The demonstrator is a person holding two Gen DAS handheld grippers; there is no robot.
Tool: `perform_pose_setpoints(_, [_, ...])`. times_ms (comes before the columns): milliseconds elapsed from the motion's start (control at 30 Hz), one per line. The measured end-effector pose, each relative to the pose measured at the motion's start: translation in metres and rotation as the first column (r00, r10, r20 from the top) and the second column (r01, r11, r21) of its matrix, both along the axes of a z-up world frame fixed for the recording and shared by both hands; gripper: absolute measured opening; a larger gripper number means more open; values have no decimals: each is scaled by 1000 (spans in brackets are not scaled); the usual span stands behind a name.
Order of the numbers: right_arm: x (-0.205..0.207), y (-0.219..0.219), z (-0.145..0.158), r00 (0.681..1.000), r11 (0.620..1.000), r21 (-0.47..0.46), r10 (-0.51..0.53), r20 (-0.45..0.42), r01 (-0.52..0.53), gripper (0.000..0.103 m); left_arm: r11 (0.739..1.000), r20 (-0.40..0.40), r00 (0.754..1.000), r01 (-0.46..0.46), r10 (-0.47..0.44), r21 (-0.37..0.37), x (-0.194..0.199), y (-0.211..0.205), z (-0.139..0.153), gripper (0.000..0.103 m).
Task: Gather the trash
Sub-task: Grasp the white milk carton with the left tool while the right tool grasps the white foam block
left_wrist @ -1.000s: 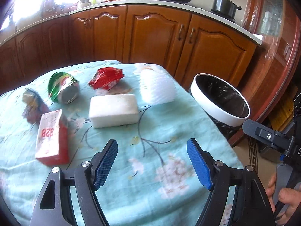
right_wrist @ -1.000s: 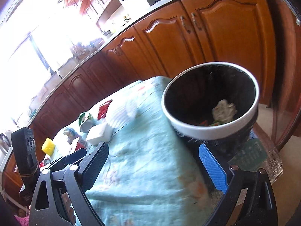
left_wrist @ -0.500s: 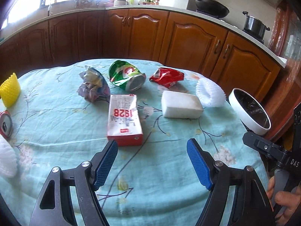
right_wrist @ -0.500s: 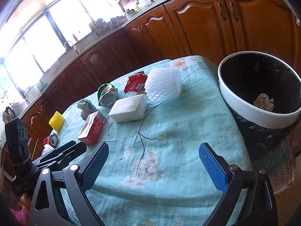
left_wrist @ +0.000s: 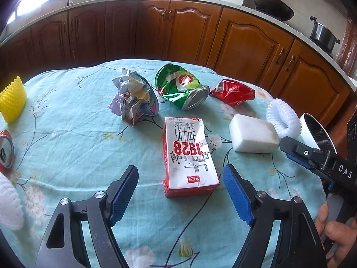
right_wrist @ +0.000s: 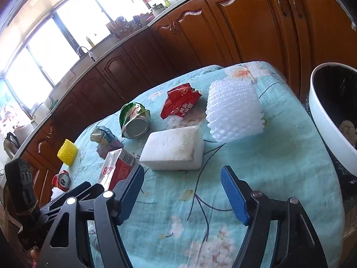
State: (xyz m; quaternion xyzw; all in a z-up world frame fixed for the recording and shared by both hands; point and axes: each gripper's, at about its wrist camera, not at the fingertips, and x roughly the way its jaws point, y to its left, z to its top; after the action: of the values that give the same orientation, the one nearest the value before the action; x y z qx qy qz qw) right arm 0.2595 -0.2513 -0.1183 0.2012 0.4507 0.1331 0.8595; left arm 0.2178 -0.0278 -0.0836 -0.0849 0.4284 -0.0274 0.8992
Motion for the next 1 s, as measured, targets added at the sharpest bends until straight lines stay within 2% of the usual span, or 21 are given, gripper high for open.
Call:
perform_pose_setpoints(200, [22, 9, -10, 1000, 1000, 10, -21, -14, 21, 70, 1000, -15, 1000, 9, -9, 1, 21, 0, -10, 76])
perform_pose_setpoints(233, [24, 10, -11, 1000, 1000, 10, -22, -15, 22, 59, 1000, -9, 1000, 11, -11, 3, 22, -1, -10, 75])
perform_pose_setpoints(300, [27, 14, -15, 999, 1000, -18, -17, -33, 16, 37, 1000, -2, 1000, 25, -25, -1, 23, -1, -13, 61])
perform_pose_setpoints(333, [26, 15, -15, 999, 999, -30, -18, -26, 18, 36, 999, -6, 999, 41, -41, -20, 24, -1, -14, 52])
perform_pose_setpoints(533, [7, 18, -3, 1000, 998, -69, 10, 21, -9, 20, 998, 31, 998, 59, -59, -2, 11, -4, -8, 48])
perform_pose_setpoints(767, [-26, 8, 9, 999, 997, -77, 34, 37, -31, 15, 995, 73, 993, 93, -92, -21, -13, -10, 9, 48])
perform_pose_setpoints(1000, [-60, -25, 24, 998, 998, -60, -22, 61, 26, 15, 985, 94, 982, 166, -161, -43, -26, -33, 20, 48])
